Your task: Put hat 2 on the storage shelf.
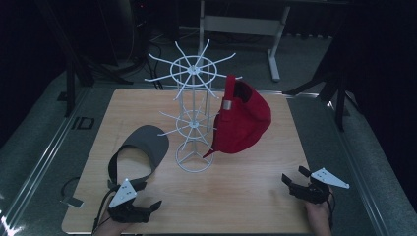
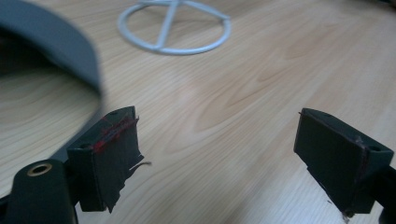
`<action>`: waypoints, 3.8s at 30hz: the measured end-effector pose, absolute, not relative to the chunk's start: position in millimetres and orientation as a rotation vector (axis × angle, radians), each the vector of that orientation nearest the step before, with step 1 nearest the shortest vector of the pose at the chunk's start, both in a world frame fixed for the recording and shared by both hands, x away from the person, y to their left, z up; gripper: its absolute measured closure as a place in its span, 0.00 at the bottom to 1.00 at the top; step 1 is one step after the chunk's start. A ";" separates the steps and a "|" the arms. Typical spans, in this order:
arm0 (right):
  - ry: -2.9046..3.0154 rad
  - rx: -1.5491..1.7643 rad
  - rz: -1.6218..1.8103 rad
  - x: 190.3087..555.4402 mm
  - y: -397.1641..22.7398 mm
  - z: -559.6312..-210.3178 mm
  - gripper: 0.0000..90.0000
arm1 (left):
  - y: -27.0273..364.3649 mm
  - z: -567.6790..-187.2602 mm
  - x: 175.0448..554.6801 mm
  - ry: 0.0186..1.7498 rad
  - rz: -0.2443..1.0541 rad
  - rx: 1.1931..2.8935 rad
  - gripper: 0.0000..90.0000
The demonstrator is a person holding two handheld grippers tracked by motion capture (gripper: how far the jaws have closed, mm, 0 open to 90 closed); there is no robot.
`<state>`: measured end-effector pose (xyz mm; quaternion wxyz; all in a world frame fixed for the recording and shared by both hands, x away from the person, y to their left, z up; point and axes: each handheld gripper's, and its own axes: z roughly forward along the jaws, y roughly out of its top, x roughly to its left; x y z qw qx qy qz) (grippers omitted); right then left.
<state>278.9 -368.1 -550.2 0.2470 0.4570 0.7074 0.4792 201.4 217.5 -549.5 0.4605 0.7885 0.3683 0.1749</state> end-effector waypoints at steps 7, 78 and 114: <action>1.934 1.238 1.282 279.3 -366.5 -550.2 0.18 | 255.1 -549.3 191.0 1.086 0.572 1.896 0.16; 1.925 1.290 1.277 280.4 -369.0 -553.7 0.17 | 253.3 -460.8 243.4 0.811 0.729 1.874 0.93; 1.932 1.292 1.294 280.5 -370.2 -554.3 0.17 | 249.6 -333.9 233.6 0.425 0.720 1.805 0.93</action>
